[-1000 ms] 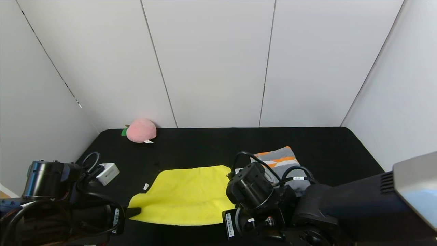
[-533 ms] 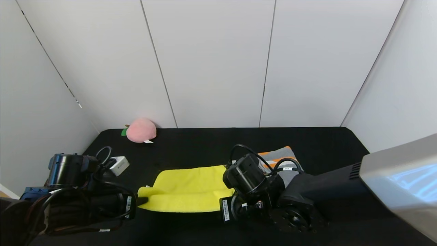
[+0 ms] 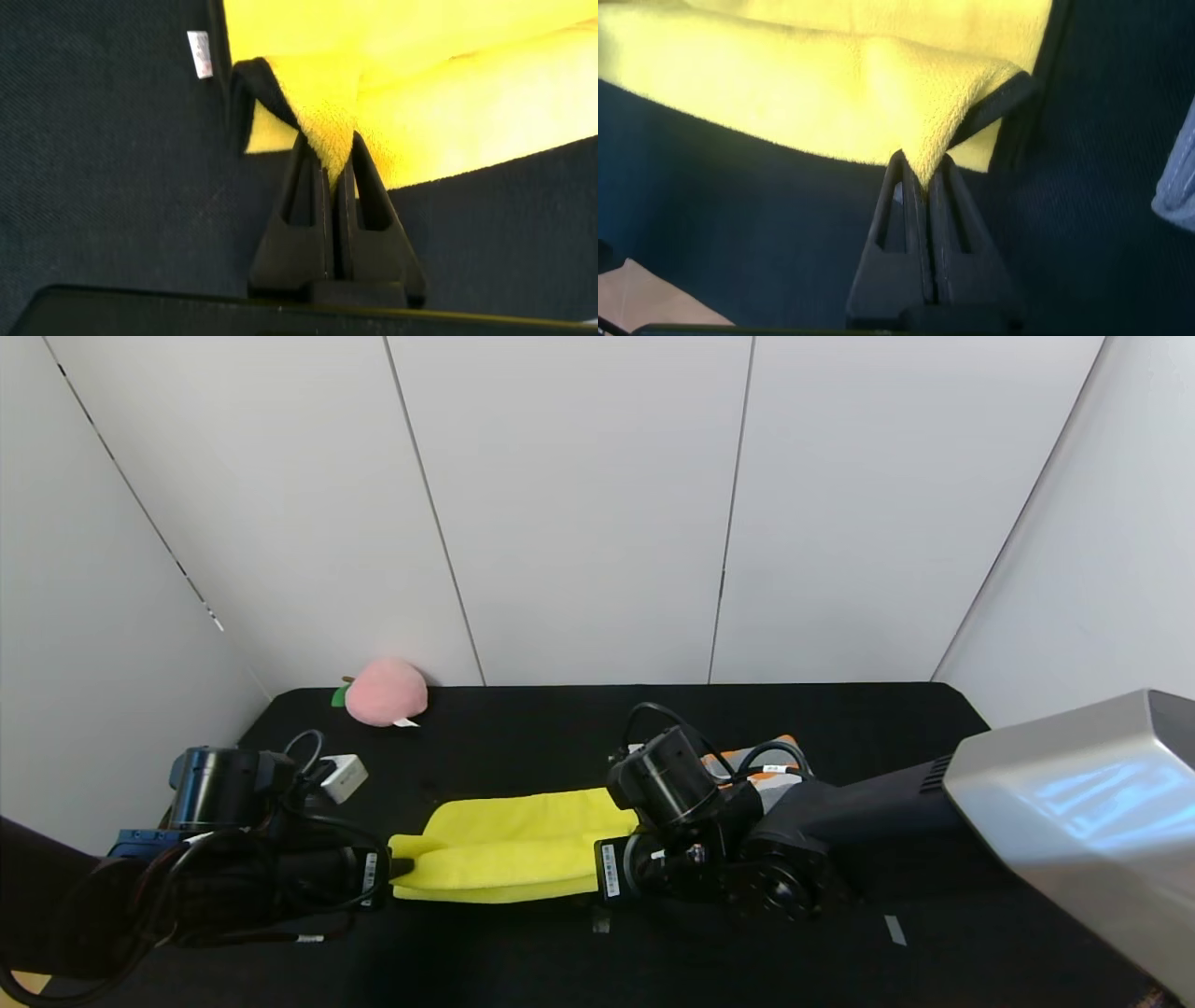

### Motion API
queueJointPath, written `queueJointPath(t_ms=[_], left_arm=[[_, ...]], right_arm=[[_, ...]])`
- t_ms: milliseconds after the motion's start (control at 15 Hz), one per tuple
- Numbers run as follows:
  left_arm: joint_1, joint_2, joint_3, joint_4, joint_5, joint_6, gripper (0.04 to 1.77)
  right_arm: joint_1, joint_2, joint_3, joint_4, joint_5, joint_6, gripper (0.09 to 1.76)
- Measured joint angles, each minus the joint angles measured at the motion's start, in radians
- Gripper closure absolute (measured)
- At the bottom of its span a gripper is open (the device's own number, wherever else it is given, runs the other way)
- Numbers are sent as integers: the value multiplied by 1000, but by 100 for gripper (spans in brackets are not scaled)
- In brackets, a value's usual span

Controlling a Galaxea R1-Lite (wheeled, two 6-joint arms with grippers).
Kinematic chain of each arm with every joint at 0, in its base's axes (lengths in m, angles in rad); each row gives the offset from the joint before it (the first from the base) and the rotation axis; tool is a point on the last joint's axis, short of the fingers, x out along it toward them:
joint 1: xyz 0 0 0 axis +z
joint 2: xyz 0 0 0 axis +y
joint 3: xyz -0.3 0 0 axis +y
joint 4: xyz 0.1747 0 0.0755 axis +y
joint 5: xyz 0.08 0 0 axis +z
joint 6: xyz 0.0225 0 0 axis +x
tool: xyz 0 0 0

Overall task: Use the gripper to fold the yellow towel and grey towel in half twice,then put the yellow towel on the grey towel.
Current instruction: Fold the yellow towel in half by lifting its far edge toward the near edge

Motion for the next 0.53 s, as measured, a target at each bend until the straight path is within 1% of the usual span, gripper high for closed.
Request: queueJointPath(t_ms=[533], left_arm=[[11,26,-65,2,2,0,168]], right_arm=[[-18,74,-100,0,0,-38,171]])
